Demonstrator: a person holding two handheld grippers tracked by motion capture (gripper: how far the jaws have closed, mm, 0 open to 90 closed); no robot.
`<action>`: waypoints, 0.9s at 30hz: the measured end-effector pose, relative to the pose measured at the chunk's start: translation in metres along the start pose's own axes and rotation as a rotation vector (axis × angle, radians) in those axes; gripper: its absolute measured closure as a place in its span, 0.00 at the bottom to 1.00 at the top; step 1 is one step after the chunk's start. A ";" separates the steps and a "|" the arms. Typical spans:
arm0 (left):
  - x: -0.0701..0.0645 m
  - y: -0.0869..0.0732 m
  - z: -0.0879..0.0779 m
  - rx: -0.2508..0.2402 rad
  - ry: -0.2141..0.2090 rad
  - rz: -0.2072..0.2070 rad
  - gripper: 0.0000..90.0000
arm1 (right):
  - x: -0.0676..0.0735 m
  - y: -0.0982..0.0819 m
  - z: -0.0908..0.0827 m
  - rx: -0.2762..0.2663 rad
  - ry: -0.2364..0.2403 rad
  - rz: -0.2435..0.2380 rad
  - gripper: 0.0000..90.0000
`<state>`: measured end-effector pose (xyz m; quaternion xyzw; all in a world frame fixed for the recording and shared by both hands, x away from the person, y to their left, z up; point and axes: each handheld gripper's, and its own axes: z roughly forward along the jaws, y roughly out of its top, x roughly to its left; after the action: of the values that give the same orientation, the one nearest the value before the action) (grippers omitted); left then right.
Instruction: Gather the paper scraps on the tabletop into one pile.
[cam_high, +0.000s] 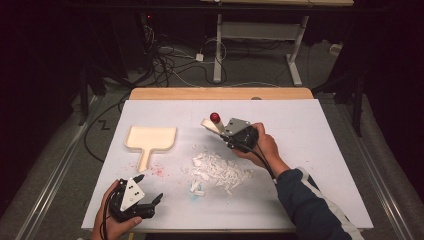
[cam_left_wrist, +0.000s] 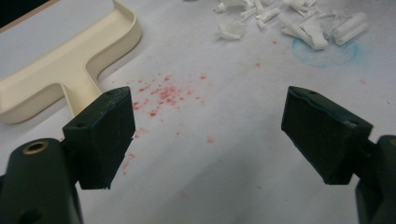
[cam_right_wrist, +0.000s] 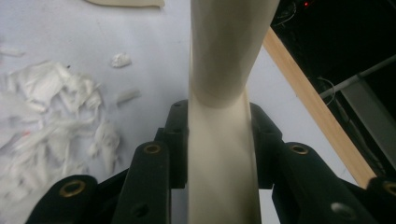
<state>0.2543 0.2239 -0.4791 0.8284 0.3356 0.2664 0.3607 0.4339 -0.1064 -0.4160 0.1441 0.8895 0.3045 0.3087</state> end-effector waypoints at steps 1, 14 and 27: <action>0.000 0.000 0.000 0.002 -0.001 -0.001 0.18 | 0.001 0.002 0.005 -0.005 0.002 0.001 0.76; 0.001 -0.002 -0.001 0.011 -0.001 -0.007 0.18 | 0.025 0.015 0.031 -0.045 0.151 -0.088 0.76; -0.002 -0.001 -0.003 0.003 0.002 0.000 0.18 | 0.031 -0.013 -0.005 -0.134 0.342 -0.134 0.76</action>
<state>0.2508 0.2244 -0.4780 0.8286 0.3365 0.2667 0.3591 0.4062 -0.1050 -0.4360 0.0100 0.9144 0.3617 0.1817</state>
